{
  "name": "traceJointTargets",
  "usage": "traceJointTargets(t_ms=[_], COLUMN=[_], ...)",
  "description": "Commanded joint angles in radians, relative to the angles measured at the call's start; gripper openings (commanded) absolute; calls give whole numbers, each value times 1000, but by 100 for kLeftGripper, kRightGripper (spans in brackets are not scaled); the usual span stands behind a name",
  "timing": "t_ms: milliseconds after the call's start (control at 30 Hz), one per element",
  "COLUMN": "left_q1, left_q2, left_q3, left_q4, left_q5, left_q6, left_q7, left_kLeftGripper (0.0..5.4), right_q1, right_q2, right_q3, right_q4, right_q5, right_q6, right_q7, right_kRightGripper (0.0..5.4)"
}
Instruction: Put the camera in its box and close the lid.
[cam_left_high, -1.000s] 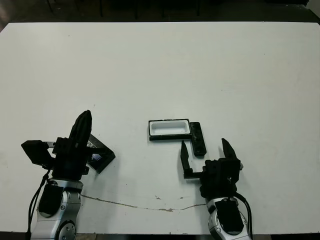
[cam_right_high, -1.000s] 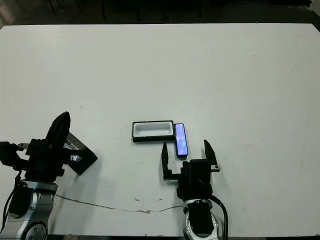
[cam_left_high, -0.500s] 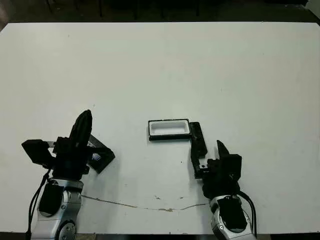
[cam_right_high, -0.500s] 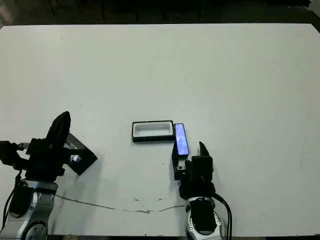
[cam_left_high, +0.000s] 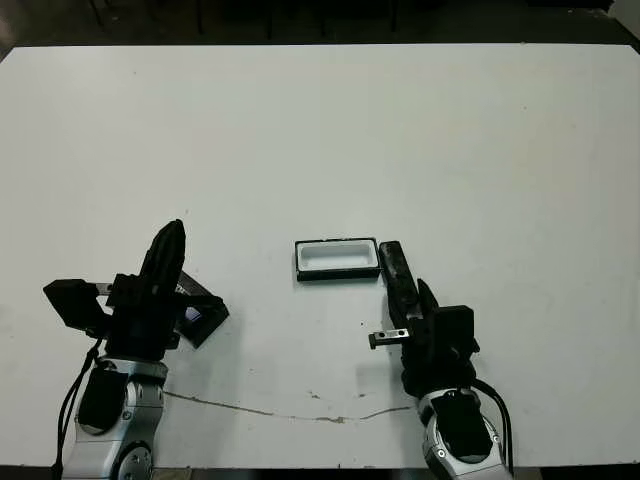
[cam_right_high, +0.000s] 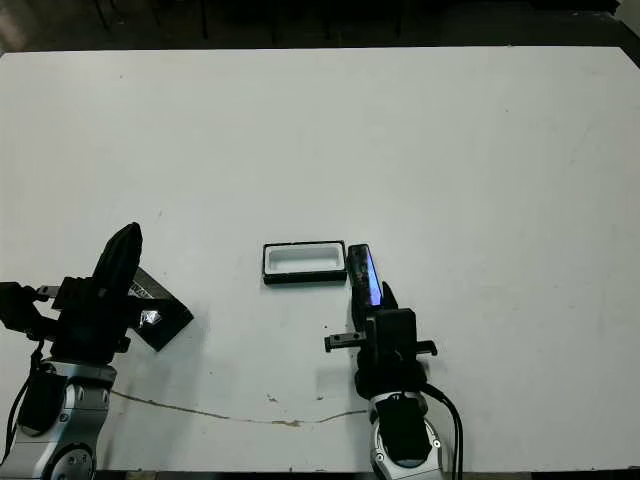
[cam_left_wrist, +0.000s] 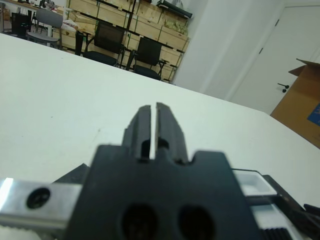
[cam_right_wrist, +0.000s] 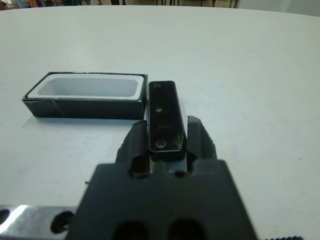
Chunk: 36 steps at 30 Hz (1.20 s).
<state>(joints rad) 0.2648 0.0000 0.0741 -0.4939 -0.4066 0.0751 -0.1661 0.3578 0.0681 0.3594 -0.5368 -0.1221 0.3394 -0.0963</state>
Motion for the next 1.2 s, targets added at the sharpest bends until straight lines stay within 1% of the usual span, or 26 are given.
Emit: traceJointTargets(t_ms=[33,200,367,500,667,800,933,1000,1067,1133,1200], left_q1=[19,20,19,17,12,9,9,10,10,10,10], left_q2=[2,4,3,5,9,7,6,4,3,3,3], left_q3=[-2,-4,-8,-8,-6,-8,-13,-15,-17,-18,-19], left_q4=[-2,0,3,7,13,13,13,12,10,9,9], left_q5=[-1,4,1,0,-10,2,14,16,15,13,14], left_q6=[15,12,15,16,13,14,11,11,12,12,11], left_q7=[8,8,9,8,-4,3,8,10,11,10,11], left_kLeftGripper=[0,0,0,0,0,0,0,0,0,0,0], right_q1=[50,58,68,77,61,39,5,-18,-55,-119,-191], right_q2=[-16,-24,-28,-34,-38,-63,-68,-86,-116,-168,-237], right_q3=[-1,-15,-54,-102,-162,-215,-259,-290,-329,-381,-426], right_q4=[11,-17,-77,-128,-241,-291,-339,-340,-334,-294,-256], right_q5=[17,29,40,61,91,140,188,227,277,340,391], right_q6=[42,55,72,34,87,74,115,119,143,155,189], right_q7=[17,18,19,31,57,123,173,218,270,345,406], right_kRightGripper=[52,52,52,52,52,52,52,52,52,52,52])
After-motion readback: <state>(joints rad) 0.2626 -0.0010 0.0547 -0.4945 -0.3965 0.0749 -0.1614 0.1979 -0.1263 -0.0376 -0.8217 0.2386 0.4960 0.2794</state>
